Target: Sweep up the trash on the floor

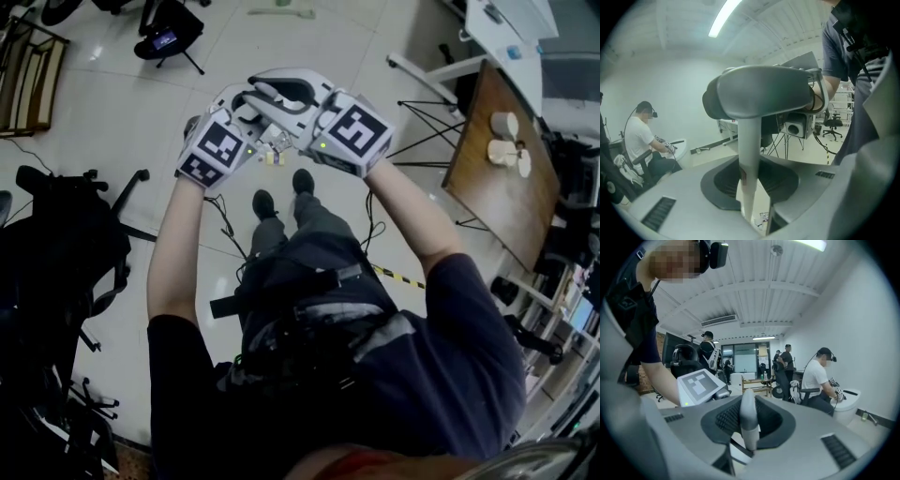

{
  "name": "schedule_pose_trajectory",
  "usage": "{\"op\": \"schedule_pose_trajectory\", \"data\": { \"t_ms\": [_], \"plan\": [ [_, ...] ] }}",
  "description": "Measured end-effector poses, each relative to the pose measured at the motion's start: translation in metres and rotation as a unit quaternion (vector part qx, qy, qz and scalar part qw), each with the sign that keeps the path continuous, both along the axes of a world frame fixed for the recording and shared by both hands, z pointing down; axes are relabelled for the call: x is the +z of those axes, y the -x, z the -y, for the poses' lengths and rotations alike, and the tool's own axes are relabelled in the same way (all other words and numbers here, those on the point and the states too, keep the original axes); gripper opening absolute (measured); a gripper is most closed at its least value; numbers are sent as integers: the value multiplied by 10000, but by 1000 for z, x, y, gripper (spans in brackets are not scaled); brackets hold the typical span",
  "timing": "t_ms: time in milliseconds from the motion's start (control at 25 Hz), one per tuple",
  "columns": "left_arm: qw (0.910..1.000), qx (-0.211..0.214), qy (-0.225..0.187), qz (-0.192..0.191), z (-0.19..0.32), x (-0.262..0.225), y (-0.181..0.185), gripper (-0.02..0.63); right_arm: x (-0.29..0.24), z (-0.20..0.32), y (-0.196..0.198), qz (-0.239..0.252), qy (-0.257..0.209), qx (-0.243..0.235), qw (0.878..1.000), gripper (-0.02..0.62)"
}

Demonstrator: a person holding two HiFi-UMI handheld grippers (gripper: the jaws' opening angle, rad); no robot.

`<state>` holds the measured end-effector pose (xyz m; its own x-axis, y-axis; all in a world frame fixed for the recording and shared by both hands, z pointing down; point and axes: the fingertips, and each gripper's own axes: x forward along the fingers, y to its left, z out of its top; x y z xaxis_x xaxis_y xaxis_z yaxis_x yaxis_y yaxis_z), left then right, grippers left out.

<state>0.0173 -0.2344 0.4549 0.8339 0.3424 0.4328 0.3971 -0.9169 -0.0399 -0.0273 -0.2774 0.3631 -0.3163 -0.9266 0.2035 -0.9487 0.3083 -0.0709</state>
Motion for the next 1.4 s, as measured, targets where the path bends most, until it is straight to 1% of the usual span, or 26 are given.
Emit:
{"op": "schedule_pose_trajectory", "data": {
  "t_ms": [80,200,320,360,480,720,800,920,960,1080,1160,1280,1320,1400],
  "plan": [
    [9998,-24,-67,-169,3,-23,2,91,-23,1,1,-40,-166,17,9999,86],
    [9989,-69,-40,-467,9,-57,6,91,-56,3,3,-61,-398,50,9992,86],
    [9975,-129,-187,-674,13,-78,10,92,-76,5,5,-95,-501,10,9987,86],
    [9968,-199,-214,-749,15,-85,12,99,-82,4,7,-65,-533,14,9986,86],
    [9945,-425,-84,-957,21,-106,22,195,-100,0,11,49,-666,61,9977,86],
    [9923,-339,-47,-1189,14,-132,34,202,-122,-5,16,134,-704,194,9972,86],
    [9928,-213,-75,-1176,9,-134,33,190,-123,-6,14,176,-671,320,9971,86],
    [9913,123,-364,-1258,-9,-136,23,135,-126,-17,2,181,-666,587,9959,86],
    [9904,230,-417,-1296,-17,-137,19,126,-127,-23,-2,151,-686,678,9952,86],
    [9901,501,-269,-1286,-48,-132,9,124,-124,-52,-14,20,-686,1012,9925,86],
    [9896,676,-159,-1263,-69,-130,-2,120,-122,-74,-27,2,-642,1335,9890,86],
    [9880,967,167,-1190,-101,-134,-22,109,-127,-106,-50,11,-624,1860,9806,86],
    [9873,1059,219,-1166,-111,-137,-31,106,-130,-116,-59,1,-638,2014,9774,86],
    [9859,1223,189,-1127,-129,-141,-48,103,-135,-134,-78,-25,-672,2272,9715,86]
  ]
}}
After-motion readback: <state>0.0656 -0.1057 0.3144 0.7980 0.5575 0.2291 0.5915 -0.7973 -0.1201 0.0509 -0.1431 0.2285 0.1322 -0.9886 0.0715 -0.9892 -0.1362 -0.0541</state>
